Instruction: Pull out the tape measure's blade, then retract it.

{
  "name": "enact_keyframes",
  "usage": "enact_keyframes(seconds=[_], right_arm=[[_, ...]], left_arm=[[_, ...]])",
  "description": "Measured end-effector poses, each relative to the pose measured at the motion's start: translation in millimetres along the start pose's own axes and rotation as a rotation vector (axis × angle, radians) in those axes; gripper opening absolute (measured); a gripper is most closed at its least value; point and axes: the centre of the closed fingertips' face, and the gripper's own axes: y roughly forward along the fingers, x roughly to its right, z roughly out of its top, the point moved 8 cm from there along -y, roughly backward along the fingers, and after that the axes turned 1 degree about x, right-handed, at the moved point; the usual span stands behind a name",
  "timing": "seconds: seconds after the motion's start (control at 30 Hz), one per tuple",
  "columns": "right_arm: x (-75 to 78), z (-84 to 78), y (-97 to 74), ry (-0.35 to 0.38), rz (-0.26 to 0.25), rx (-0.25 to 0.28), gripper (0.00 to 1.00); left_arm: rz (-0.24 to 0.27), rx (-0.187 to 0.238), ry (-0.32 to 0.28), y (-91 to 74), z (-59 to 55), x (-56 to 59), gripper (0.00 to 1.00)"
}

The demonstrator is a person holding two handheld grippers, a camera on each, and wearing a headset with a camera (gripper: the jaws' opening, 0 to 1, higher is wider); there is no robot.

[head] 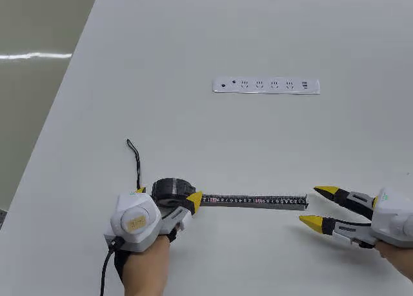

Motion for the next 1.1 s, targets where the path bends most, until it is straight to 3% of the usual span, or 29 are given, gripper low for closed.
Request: enact_keyframes(seconds=[0.57, 1.1], right_arm=[[10.2, -13.9, 12.4, -0.006, 0.036, -0.019, 0.40], [9.7, -12.4, 13.2, -0.009, 0.047, -0.017, 0.37]], left_arm=[[0.008, -0.015, -0.019, 3.0, -2.1, -0.6, 0.73], [0.008, -0.017, -0.037, 8.3, -1.7, 3.2, 0.70]])
